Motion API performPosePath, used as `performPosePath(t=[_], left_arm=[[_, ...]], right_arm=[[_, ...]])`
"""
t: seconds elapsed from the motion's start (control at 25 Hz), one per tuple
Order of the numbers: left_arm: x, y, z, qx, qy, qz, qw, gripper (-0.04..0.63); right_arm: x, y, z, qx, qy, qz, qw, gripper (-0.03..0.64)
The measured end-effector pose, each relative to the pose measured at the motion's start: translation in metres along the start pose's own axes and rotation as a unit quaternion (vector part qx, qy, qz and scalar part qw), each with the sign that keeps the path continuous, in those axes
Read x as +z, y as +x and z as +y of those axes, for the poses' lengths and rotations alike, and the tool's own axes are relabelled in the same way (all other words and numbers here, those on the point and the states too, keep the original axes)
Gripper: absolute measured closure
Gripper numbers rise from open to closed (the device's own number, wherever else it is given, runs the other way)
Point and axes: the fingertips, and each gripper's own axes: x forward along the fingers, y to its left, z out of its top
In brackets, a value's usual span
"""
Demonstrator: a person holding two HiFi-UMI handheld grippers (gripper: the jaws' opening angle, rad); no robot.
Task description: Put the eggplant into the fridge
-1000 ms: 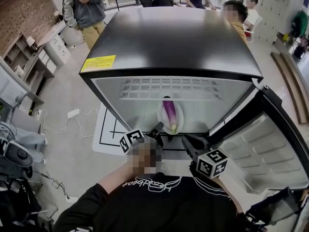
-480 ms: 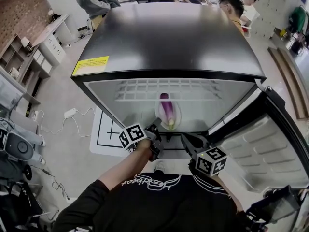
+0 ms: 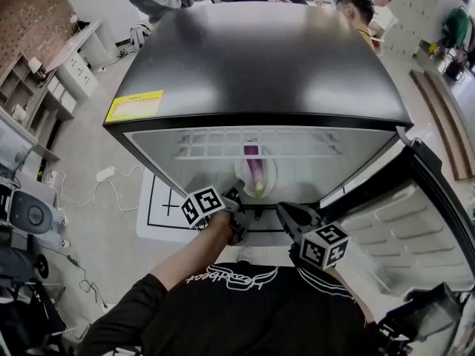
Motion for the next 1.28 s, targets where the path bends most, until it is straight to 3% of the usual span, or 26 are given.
performPosePath(t=[0.24, 0.44, 0.68, 0.84, 1.0, 1.16, 1.28], left_arm=[[0.003, 0.003, 0.004, 0.026, 0.02, 0.005, 0.9995, 0.572], [0.001, 0.004, 0.005, 0.042, 0.015, 0.015, 0.9989, 0.566], [0.006, 0.003, 0.0, 0.038, -0.004, 0.004, 0.9992, 0.462], [0.011, -0.003, 0.001, 0.044, 0.013, -0.015, 0.9988, 0.426], [0.008, -0.014, -0.01, 0.012, 0.02, -0.019, 0.9995, 0.419], [-0.014, -0.029, -0.029, -0.04, 0.016, 0.013, 0.999, 0.419], [-0.029, -0.045, -0.045, -0.075, 0.037, 0.022, 0.9963, 0.42]], right_arm=[[-0.001, 0.002, 0.0, 0.002, 0.001, 0.003, 1.0, 0.609], [0.0, 0.003, 0.002, 0.01, 0.008, 0.005, 1.0, 0.609], [0.001, 0.0, 0.004, 0.011, 0.01, 0.003, 1.0, 0.609], [-0.001, -0.004, 0.004, 0.009, 0.01, 0.0, 1.0, 0.609], [-0.002, -0.009, 0.01, 0.008, 0.006, -0.002, 1.0, 0.609], [0.008, -0.02, 0.022, 0.034, 0.002, -0.026, 0.999, 0.609], [0.016, -0.03, 0.032, 0.051, -0.011, -0.038, 0.998, 0.609]])
